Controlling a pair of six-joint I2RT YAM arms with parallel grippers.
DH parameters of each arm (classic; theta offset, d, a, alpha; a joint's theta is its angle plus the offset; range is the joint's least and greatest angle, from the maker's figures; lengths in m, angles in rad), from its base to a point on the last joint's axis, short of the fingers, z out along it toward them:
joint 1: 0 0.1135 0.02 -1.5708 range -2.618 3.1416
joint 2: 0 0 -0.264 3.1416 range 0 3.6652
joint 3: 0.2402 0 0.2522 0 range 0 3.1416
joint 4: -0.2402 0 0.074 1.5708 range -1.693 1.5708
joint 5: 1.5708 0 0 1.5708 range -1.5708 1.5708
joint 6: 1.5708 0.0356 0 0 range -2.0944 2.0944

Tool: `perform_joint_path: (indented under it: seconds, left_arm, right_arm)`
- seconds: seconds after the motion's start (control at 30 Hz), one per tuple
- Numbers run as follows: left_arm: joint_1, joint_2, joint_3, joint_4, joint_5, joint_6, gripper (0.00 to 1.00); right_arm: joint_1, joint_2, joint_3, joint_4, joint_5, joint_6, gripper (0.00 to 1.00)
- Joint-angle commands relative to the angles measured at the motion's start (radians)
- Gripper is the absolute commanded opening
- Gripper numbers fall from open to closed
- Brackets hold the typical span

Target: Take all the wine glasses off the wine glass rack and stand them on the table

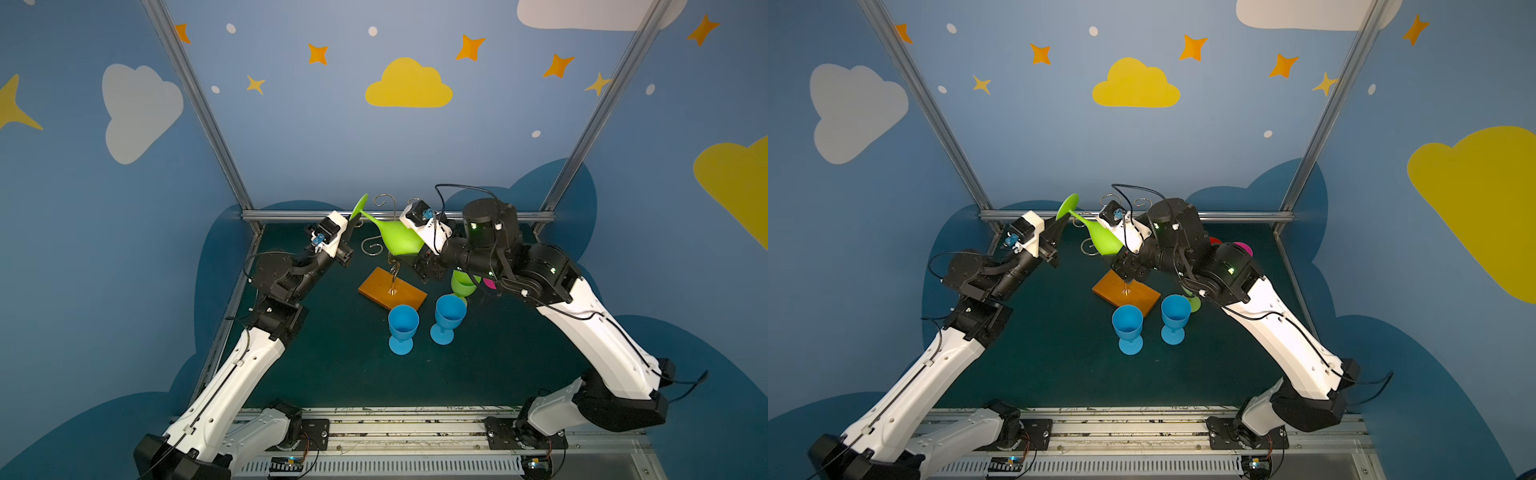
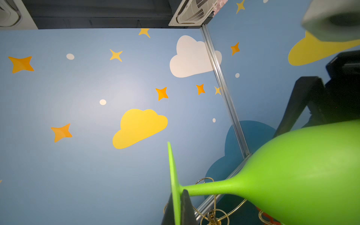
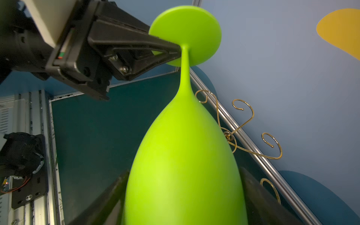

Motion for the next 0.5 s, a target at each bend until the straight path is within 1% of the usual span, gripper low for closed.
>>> perform_joint_path:
  seconds: [0.0,0.1,0.23,0.33,0.47]
  left_arm:
    - [0.038,-0.006,0.038,-0.037,-0.114,-0.132,0.03]
    - [0.062,0.005,0.045,-0.058,-0.084,-0.210,0.03]
    - [0.095,0.012,0.051,-0.081,-0.045,-0.283,0.03]
    - [0.119,0.019,0.054,-0.082,-0.009,-0.332,0.03]
    - [0.133,0.027,0.054,-0.075,0.026,-0.364,0.03]
  right_arm:
    - [-0.014,-0.094,-0.073,0.142,-0.164,0.025,0.82]
    - [-0.061,-0.160,-0.137,0.205,-0.237,0.075,0.82]
    - [-0.156,-0.259,-0.248,0.315,-0.348,0.171,0.82]
    - [-0.220,-0.308,-0.307,0.357,-0.383,0.229,0.82]
    - [-0.285,-0.326,-0.348,0.386,-0.423,0.293,0.79]
